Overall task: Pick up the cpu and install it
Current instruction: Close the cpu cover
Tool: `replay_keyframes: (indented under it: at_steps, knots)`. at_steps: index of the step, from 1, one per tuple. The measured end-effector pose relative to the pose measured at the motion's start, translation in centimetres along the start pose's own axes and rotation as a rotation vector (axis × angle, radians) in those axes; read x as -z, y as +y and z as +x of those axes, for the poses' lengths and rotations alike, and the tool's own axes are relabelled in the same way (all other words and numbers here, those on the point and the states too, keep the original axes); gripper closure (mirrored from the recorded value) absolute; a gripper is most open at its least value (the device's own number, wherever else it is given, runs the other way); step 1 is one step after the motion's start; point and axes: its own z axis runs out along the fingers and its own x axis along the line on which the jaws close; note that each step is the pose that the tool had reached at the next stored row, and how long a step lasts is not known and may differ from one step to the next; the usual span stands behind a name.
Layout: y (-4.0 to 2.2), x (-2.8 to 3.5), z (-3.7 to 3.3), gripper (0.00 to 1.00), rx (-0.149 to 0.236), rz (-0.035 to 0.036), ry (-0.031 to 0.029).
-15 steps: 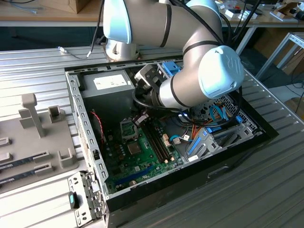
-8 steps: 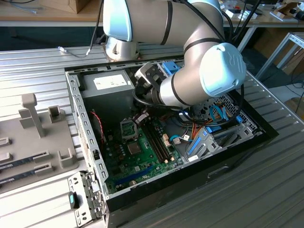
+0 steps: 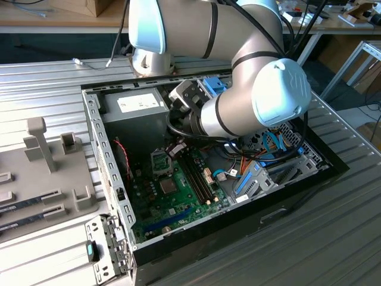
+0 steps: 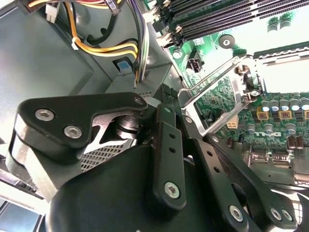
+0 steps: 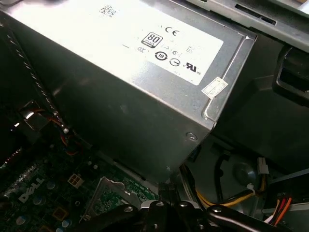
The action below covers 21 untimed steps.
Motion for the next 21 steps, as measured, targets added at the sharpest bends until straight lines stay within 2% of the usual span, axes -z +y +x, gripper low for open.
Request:
replay_keyframes:
  at_steps: [9, 10, 11, 12, 16, 18, 21]
  knots:
    - [0.14, 0.33, 0.0, 0.89, 0.004, -0.0119, -0.0063]
    - [0.1, 0.36, 0.04, 0.89, 0.005, -0.0149, -0.0079]
    - [-0.34, 0.66, 0.39, 0.89, 0.009, -0.0244, -0.0127]
    - [-0.51, 0.79, 0.54, 0.89, 0.01, -0.0251, -0.0124]
    - [-0.73, 0.95, 0.74, 0.89, 0.012, -0.0252, -0.0112]
    - [-0.75, 1.02, 0.79, 0.89, 0.014, -0.0234, -0.0086]
    - [-0.72, 1.11, 0.84, 0.89, 0.014, -0.0121, -0.0001]
